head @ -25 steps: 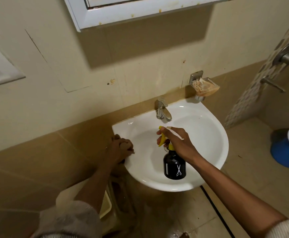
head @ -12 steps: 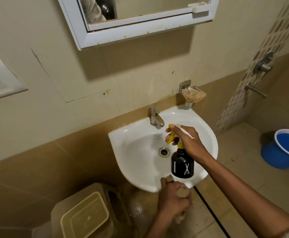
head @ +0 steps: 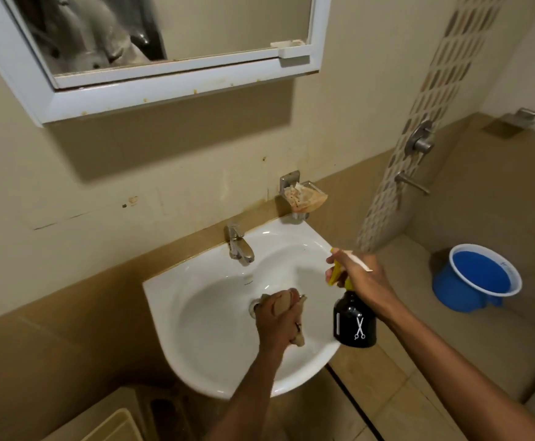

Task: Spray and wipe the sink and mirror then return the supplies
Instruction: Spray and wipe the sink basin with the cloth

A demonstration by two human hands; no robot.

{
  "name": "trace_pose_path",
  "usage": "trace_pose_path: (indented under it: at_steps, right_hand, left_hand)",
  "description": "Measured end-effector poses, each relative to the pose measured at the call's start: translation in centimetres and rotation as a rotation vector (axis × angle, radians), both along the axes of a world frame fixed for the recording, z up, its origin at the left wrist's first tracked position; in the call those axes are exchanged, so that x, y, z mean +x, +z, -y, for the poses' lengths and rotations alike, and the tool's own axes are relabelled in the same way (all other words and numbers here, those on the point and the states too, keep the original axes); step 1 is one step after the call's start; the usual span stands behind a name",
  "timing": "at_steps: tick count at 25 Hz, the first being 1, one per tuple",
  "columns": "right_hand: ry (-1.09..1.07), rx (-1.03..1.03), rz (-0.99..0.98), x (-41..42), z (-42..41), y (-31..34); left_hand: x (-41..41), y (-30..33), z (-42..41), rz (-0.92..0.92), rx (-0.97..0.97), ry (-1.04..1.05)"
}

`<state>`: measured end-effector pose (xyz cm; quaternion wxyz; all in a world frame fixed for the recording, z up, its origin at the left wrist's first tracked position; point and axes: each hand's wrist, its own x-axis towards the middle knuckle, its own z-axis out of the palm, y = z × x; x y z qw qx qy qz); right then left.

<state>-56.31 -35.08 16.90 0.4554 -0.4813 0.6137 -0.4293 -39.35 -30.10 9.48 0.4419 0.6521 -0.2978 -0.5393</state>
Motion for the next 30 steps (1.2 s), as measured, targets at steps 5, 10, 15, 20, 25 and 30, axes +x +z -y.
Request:
trace_pose_path:
  at_steps: [5, 10, 15, 20, 25, 30]
  right_hand:
    - [-0.036, 0.242, -0.115, 0.4, 1.3, -5.2]
    - [-0.038, 0.264, -0.164, -1.3, 3.6, -6.8]
    - [-0.005, 0.303, -0.050, -3.6, 5.5, -7.3]
    - [0.072, 0.313, -0.073, -4.3, 7.0, -8.4]
    - [0.031, 0.048, -0.065, -4.2, 7.7, -7.7]
    - [-0.003, -0.110, 0.046, -5.1, 8.3, -6.1]
  left_hand:
    - [-0.3, -6.3, 5.9, 0.527, 0.027, -0.078]
    - [-2.5, -9.1, 9.3, 0.407, 0.039, 0.133]
    - [-4.7, -16.3, 11.9, 0.579, 0.023, 0.184]
    - [-5.1, -16.4, 12.7, 0.509, 0.070, 0.070]
    - [-7.7, -14.7, 15.4, 0.615, 0.049, 0.124]
    - [-9.8, -13.9, 17.3, 0.515, 0.096, 0.107]
